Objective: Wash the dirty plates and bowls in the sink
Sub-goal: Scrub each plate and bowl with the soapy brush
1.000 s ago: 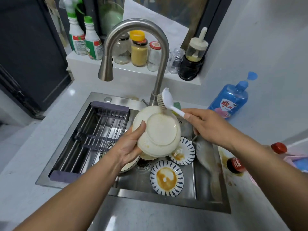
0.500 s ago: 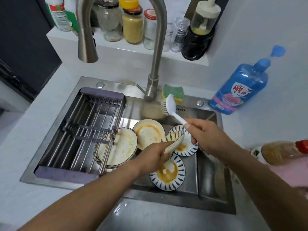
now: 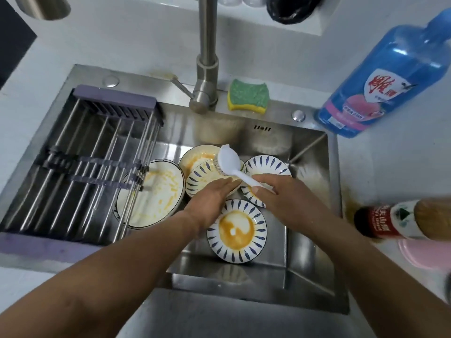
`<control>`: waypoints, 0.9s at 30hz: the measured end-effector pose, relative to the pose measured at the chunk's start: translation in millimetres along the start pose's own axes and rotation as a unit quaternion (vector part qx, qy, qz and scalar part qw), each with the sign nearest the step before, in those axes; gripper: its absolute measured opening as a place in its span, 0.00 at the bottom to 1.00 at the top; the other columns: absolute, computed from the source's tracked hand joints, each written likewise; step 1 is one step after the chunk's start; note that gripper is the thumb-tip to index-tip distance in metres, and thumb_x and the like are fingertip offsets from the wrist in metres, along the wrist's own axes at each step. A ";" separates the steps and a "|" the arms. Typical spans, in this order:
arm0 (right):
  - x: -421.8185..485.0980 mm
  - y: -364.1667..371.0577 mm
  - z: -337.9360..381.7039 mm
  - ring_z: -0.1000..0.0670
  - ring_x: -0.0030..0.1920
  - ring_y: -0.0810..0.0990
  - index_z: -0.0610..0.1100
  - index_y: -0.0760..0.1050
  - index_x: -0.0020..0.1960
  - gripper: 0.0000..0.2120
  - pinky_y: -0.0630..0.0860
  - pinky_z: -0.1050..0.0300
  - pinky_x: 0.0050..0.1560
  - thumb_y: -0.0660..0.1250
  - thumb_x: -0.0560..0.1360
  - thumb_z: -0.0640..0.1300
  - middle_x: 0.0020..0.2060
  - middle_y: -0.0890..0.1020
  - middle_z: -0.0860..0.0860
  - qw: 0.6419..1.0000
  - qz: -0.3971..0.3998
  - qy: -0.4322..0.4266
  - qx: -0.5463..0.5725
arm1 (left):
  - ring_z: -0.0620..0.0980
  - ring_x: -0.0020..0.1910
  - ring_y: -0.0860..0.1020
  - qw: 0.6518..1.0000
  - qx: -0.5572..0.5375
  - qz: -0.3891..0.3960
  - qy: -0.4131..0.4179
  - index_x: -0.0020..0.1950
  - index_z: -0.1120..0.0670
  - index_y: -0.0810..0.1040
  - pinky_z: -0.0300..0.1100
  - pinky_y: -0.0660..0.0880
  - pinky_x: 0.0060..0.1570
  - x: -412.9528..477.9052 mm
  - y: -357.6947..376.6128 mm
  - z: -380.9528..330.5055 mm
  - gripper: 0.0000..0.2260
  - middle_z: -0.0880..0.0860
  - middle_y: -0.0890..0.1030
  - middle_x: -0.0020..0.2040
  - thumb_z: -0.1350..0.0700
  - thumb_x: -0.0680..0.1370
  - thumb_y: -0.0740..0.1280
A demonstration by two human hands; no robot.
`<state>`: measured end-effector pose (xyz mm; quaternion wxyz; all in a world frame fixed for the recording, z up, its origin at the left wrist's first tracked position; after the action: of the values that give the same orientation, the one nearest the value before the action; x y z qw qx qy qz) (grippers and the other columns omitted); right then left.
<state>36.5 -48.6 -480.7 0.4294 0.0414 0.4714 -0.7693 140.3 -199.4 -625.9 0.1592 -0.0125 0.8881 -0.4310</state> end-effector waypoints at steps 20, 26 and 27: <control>18.3 30.4 -28.7 0.58 0.44 0.80 0.63 0.76 0.65 0.14 0.78 0.55 0.50 0.64 0.80 0.56 0.43 0.83 0.59 0.997 0.022 0.041 0.054 | 0.57 0.82 0.40 0.983 0.139 0.107 -0.058 0.83 0.46 0.39 0.57 0.40 0.80 14.7 27.6 1.8 0.38 0.58 0.46 0.84 0.66 0.81 0.55; 19.1 32.5 -37.9 0.56 0.46 0.81 0.61 0.76 0.67 0.16 0.78 0.56 0.51 0.64 0.80 0.55 0.49 0.83 0.58 0.997 0.033 0.059 0.049 | 0.57 0.81 0.33 0.971 0.192 0.121 -0.079 0.81 0.43 0.31 0.59 0.38 0.79 8.7 34.4 17.2 0.38 0.58 0.34 0.82 0.61 0.82 0.54; 19.9 33.1 -39.5 0.55 0.49 0.81 0.60 0.75 0.68 0.17 0.78 0.54 0.54 0.64 0.80 0.56 0.51 0.83 0.58 0.997 0.033 0.062 0.043 | 0.57 0.80 0.32 0.968 0.203 0.124 -0.082 0.81 0.43 0.31 0.60 0.38 0.79 8.3 34.7 20.2 0.38 0.58 0.33 0.82 0.59 0.82 0.54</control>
<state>33.7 -37.1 -534.6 0.4220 0.1230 0.4617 -0.7705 142.4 -194.3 -666.5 0.2829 0.0951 0.7607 -0.5765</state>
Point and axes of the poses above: each hand's wrist, its own x-axis towards the middle knuckle, its own y-axis out of the palm, z = x × y, the point moved 3 cm from there along x, towards the middle knuckle
